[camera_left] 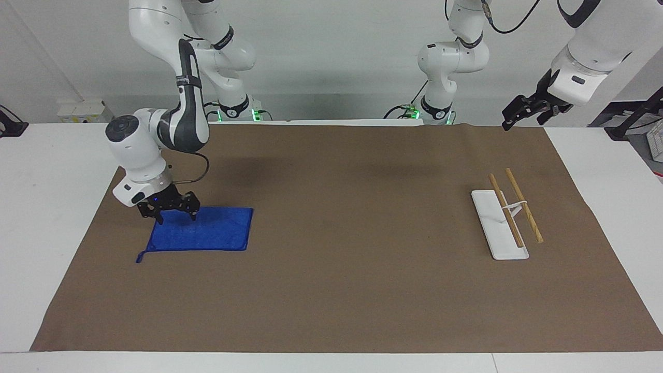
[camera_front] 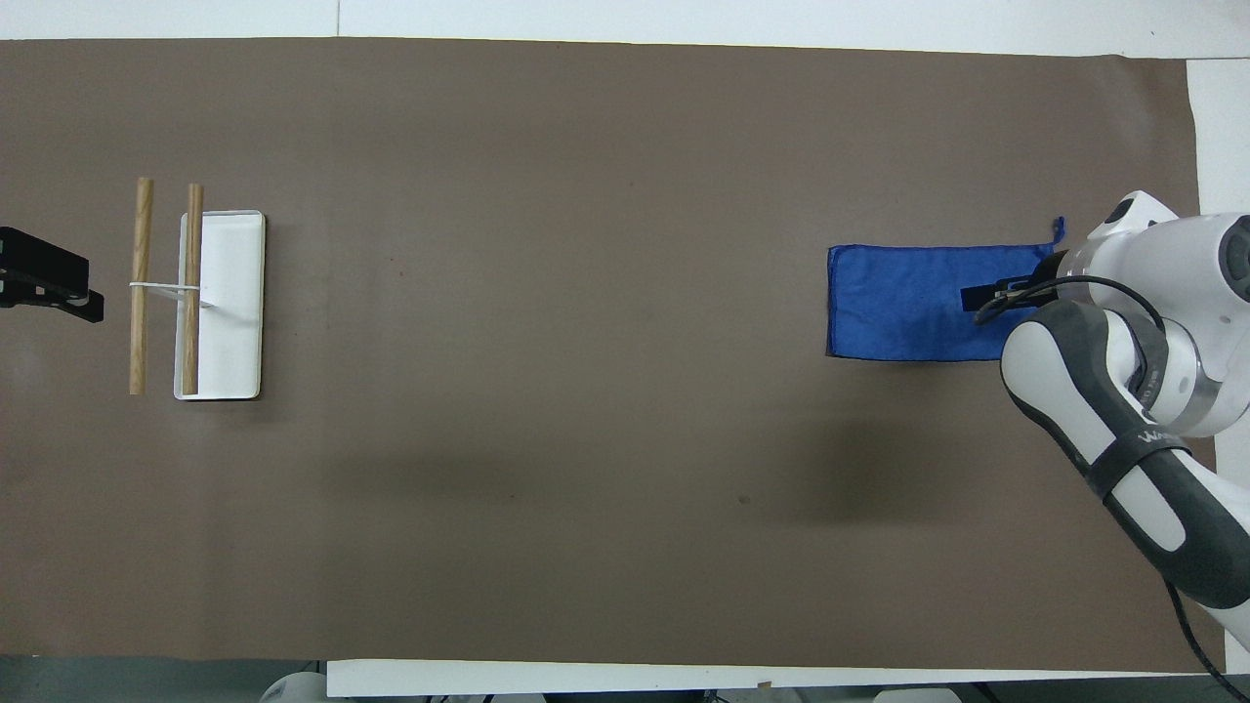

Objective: Right arm passes towel to left arm to hang
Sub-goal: 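Close the right gripper on the towel corner and lift it, then carry the towel with the right gripper toward the left gripper, then grasp the towel with the left gripper while the right gripper holds it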

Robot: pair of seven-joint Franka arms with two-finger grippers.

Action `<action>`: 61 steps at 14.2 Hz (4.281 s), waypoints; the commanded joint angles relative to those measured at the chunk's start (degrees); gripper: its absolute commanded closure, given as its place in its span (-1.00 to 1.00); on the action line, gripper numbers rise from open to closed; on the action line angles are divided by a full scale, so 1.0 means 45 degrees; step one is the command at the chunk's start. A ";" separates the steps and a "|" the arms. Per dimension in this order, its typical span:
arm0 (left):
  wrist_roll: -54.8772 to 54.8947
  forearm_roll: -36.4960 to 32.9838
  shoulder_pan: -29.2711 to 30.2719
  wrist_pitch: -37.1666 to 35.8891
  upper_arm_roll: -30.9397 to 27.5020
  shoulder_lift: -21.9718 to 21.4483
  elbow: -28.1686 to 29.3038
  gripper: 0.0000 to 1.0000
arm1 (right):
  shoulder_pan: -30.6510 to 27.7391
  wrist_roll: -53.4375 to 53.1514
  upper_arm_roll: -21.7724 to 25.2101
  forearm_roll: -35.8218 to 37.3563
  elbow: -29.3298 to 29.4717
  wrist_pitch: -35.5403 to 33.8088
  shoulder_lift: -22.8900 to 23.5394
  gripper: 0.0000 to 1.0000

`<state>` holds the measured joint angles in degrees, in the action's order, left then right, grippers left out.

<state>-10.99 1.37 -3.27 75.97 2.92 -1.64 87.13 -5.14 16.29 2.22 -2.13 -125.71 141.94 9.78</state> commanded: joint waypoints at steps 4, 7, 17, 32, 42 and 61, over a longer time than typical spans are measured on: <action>0.0040 0.0106 -0.0112 0.0051 -0.0160 -0.0338 0.0345 -1.00 | -0.0225 0.0657 -0.0160 -0.0250 -0.0072 0.0703 0.0639 -0.94; 0.0040 0.0106 -0.0112 0.0051 -0.0160 -0.0338 0.0345 -1.00 | -0.0244 0.0657 -0.0160 -0.0250 -0.0169 0.0703 0.0756 -0.89; 0.0040 0.0106 -0.0112 0.0051 -0.0160 -0.0338 0.0345 -1.00 | -0.0244 0.0754 -0.0180 -0.0250 -0.0346 0.0587 0.0737 1.00; 0.0040 0.0106 -0.0112 0.0051 -0.0160 -0.0338 0.0345 -1.00 | -0.0244 -1.0208 -0.5349 -0.0347 0.4513 -0.7906 0.0131 1.00; -0.4320 0.0474 -0.0288 0.0712 -0.0063 -0.0512 0.0831 -1.00 | 0.0067 -1.8477 -0.8456 -0.8471 0.5806 -0.3605 0.0735 1.00; -2.5545 0.2372 -0.4273 1.1315 0.0133 -0.2409 0.8567 -0.90 | 0.0713 -2.2058 -1.0278 -0.8492 0.6196 0.0664 0.1557 1.00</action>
<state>-123.61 11.26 -21.55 121.96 4.29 -11.77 122.64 -1.02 -82.58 -42.63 -39.45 -99.21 145.21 15.89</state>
